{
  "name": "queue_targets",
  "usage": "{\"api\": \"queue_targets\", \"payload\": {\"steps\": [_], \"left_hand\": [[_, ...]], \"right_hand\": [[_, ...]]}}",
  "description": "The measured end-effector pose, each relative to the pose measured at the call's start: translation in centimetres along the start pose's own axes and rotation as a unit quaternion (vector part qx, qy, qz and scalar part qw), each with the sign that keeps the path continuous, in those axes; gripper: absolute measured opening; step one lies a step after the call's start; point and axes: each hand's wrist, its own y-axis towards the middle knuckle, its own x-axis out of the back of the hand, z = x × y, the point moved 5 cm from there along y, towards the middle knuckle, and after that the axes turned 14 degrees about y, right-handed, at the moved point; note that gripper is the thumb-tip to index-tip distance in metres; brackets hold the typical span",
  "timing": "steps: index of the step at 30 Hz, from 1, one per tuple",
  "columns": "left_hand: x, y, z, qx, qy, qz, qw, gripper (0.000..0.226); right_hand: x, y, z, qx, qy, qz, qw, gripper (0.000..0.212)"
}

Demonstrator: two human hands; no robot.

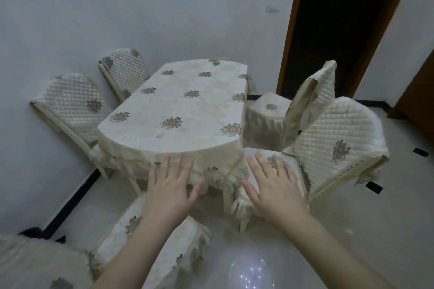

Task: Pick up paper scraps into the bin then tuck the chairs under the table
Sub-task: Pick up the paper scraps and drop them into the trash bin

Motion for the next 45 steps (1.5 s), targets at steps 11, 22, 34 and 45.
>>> {"api": "queue_targets", "payload": {"steps": [11, 22, 34, 45], "left_hand": [[-4.3, 6.9, -0.1, 0.066, -0.015, 0.034, 0.997, 0.062], [-12.8, 13.6, 8.1, 0.1, -0.01, 0.08, 0.992, 0.063], [-22.4, 23.0, 14.9, 0.075, -0.013, 0.131, 0.988, 0.063], [-32.6, 31.6, 15.2, 0.1, -0.012, 0.221, 0.97, 0.065]], "right_hand": [[-5.7, 10.5, -2.5, 0.04, 0.035, 0.026, 0.998, 0.06], [-12.9, 21.7, 4.0, 0.114, 0.011, 0.086, 0.99, 0.059], [-20.3, 33.0, 7.2, 0.107, 0.005, 0.131, 0.986, 0.068], [-28.4, 44.0, 4.7, 0.136, 0.027, 0.208, 0.968, 0.065]]}}
